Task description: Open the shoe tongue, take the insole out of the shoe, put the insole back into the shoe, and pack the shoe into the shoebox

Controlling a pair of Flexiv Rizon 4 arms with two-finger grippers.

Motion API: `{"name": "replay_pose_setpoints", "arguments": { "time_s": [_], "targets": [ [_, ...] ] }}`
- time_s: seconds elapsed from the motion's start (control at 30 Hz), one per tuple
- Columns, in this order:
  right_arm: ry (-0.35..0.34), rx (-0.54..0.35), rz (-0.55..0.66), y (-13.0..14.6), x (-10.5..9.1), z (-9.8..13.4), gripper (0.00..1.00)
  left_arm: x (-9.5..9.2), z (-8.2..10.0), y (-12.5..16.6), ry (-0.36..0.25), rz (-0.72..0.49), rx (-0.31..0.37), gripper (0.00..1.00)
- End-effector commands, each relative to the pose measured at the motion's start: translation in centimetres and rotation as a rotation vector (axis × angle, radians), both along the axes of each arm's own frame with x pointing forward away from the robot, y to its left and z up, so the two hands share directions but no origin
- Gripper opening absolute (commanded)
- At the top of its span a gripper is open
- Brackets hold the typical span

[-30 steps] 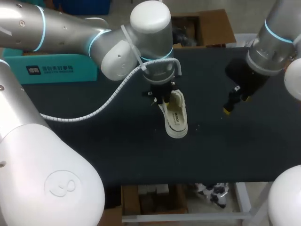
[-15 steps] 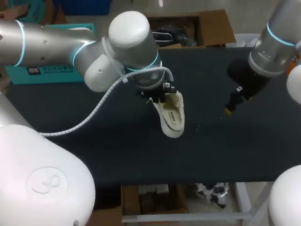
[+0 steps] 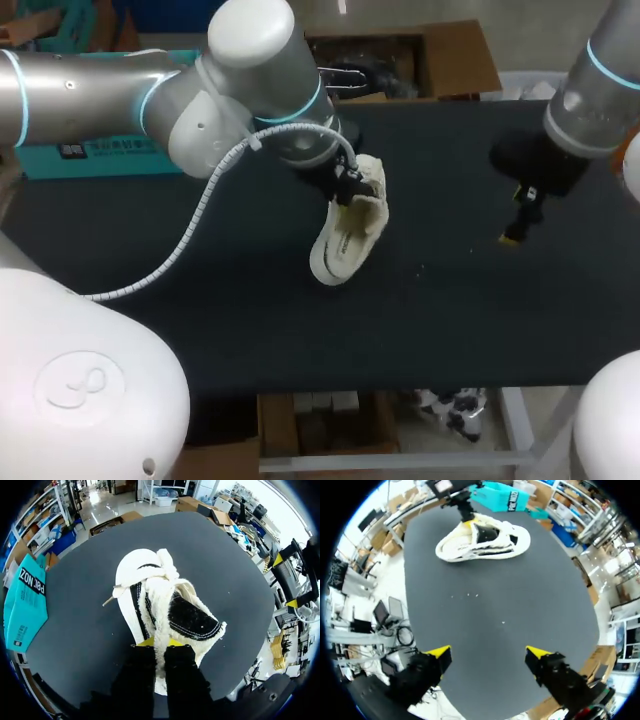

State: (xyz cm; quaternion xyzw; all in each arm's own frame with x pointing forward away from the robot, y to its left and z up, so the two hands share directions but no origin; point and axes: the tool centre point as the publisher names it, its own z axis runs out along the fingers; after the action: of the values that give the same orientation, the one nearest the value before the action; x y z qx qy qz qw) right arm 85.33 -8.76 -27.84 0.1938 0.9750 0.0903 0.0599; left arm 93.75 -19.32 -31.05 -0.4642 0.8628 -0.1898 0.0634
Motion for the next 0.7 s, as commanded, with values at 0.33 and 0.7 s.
{"name": "replay_pose_setpoints", "arguments": {
  "time_s": [0.33, 0.7],
  "targets": [
    [-0.049, -0.149, 0.587, -0.4, -1.4, 2.8, 1.00, 0.4, 4.4, 2.1, -0.060, -0.171, 0.025, 0.00],
    [-0.049, -0.149, 0.587, -0.4, -1.4, 2.8, 1.00, 2.7, 12.4, 8.0, -0.243, -0.379, 0.067, 0.00]
  ]
}}
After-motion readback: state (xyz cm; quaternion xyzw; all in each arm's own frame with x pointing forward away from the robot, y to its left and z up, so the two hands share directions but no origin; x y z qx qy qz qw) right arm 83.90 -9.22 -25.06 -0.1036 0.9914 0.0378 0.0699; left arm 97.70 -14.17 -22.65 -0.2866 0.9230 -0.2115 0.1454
